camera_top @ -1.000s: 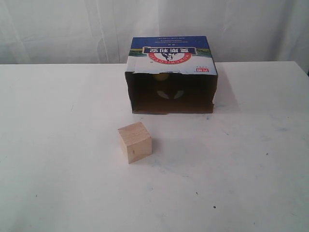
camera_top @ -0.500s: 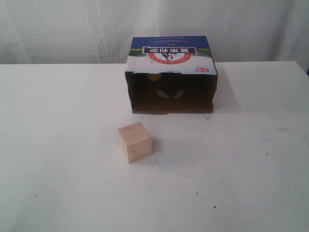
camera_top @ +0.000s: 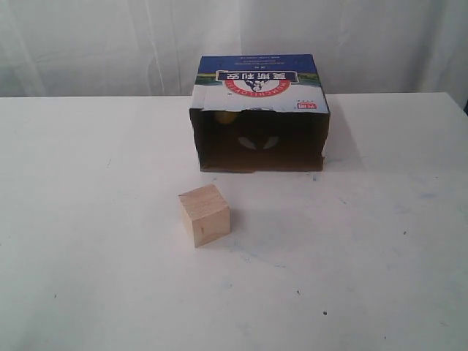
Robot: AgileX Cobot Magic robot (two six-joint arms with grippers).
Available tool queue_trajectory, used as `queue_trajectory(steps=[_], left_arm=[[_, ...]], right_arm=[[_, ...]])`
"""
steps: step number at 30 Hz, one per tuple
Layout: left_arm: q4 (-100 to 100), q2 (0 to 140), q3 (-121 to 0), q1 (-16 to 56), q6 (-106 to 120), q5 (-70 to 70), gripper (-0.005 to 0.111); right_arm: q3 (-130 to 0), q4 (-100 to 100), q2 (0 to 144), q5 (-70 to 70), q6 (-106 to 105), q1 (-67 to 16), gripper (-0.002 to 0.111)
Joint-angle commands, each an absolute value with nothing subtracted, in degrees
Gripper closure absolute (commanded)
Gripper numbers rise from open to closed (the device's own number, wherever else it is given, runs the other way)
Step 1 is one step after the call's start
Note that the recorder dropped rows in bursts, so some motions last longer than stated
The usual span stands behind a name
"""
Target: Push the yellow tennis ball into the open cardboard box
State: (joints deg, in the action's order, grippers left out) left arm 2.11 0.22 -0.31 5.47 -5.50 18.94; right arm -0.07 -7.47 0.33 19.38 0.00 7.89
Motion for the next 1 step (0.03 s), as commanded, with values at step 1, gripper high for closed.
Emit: queue_trajectory(steps=[1], left_arm=[[2.3,0.0,0.0,6.0,-5.5,20.9,0.107]], right_arm=[[0.0,-7.5,0.0,19.2,0.0,8.2,0.108]])
